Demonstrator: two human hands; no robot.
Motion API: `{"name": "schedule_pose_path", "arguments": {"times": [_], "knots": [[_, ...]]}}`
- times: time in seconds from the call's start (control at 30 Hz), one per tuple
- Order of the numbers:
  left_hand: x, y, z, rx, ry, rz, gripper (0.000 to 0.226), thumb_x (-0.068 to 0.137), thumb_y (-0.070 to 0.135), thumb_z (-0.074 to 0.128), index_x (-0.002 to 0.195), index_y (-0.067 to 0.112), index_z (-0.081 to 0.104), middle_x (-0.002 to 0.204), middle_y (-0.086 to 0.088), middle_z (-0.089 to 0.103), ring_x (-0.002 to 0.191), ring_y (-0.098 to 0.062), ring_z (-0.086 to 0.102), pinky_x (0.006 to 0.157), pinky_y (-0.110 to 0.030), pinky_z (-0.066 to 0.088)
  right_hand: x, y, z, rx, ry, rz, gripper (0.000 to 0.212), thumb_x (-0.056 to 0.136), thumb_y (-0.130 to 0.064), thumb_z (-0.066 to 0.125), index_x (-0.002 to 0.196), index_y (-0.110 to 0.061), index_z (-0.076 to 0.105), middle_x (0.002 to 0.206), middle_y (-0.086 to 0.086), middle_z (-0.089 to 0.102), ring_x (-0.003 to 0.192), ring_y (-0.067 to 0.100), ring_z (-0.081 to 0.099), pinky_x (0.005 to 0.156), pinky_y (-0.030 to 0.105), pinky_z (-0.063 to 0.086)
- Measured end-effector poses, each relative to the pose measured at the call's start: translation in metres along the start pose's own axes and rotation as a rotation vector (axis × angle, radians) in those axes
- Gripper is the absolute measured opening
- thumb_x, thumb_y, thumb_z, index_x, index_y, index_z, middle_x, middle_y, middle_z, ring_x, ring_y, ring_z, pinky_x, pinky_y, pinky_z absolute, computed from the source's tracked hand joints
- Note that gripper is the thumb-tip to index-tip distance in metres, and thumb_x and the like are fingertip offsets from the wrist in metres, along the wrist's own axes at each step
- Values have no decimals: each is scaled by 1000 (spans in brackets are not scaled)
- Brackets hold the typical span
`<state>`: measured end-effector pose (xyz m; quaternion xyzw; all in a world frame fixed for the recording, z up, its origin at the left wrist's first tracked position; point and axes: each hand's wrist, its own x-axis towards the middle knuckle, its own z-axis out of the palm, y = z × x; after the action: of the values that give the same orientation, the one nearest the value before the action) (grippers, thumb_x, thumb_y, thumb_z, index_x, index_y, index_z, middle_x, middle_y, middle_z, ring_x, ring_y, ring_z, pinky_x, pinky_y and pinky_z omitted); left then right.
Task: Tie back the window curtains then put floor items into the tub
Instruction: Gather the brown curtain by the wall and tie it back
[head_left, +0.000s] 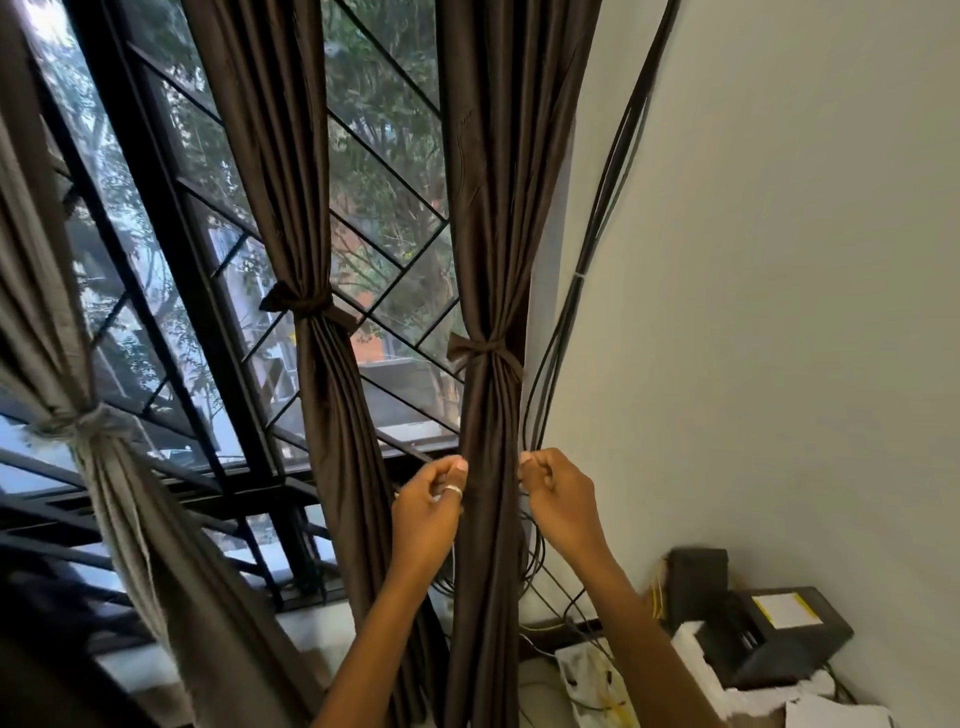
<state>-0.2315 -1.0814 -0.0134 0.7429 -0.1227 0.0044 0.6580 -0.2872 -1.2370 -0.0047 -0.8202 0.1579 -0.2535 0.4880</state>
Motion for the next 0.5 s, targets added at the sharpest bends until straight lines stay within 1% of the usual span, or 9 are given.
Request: {"name": "schedule_pose_path", "arguments": {"times": [0.07,0.13,0.17,0.23,0.3,0.33,0.4,0.43,0.5], "knots": [[-12,-5,0,-26,-27,-59,27,98,36,59,120,24,68,99,13,73,90,1,69,84,-27,59,-7,8,7,63,0,47,21,102,-35,53,88,-24,64,86,-2,70,83,12,68,77,35,56],[-26,-13,-1,-21,-45,-94,28,97,37,60,121,25,66,103,16,71,94,1,68,89,-29,57,-15,19,16,92,-18,91,22,102,-39,53,90,-25,66,86,-3,71,83,14,69,79,46,58],[-33,-18,-2,-20,-51,-117,27,97,37,60,120,25,66,103,15,71,95,0,68,91,-31,57,-19,27,20,94,-23,114,24,101,-42,53,91,-25,67,85,-3,71,82,15,69,79,49,58],[-49,-29,-3,-47,-50,-181,25,97,35,60,119,23,65,100,11,72,93,0,68,91,-33,57,-30,43,25,102,-16,171,31,97,-50,52,88,-25,67,83,-3,71,81,17,70,78,51,58],[-65,-40,-3,-79,-24,-244,23,99,31,59,120,22,61,95,10,70,82,7,66,83,-27,56,-43,63,30,102,-14,236,42,92,-62,47,83,-25,65,80,-2,71,79,20,69,77,52,57],[-71,-46,-3,-89,8,-274,24,99,30,59,121,21,60,95,10,68,80,7,65,82,-26,54,-51,73,33,98,-21,269,48,89,-67,45,81,-24,64,78,-1,70,77,22,69,77,53,57],[-82,-61,-3,-108,96,-338,27,99,28,58,124,16,59,102,6,68,92,-2,63,92,-31,51,-69,91,44,105,-42,334,58,84,-76,42,79,-21,62,76,2,69,76,26,68,76,54,57],[-88,-68,-4,-111,126,-366,28,99,26,58,124,14,60,106,4,68,98,-7,62,96,-34,49,-78,99,50,105,-58,357,61,84,-76,41,79,-19,62,77,4,69,76,27,68,76,54,56],[-101,-84,-7,-105,149,-426,21,99,28,58,116,17,62,102,1,66,95,-13,61,94,-37,48,-97,107,64,105,-115,386,56,89,-70,43,78,-18,62,79,6,69,79,26,68,79,55,56]]}}
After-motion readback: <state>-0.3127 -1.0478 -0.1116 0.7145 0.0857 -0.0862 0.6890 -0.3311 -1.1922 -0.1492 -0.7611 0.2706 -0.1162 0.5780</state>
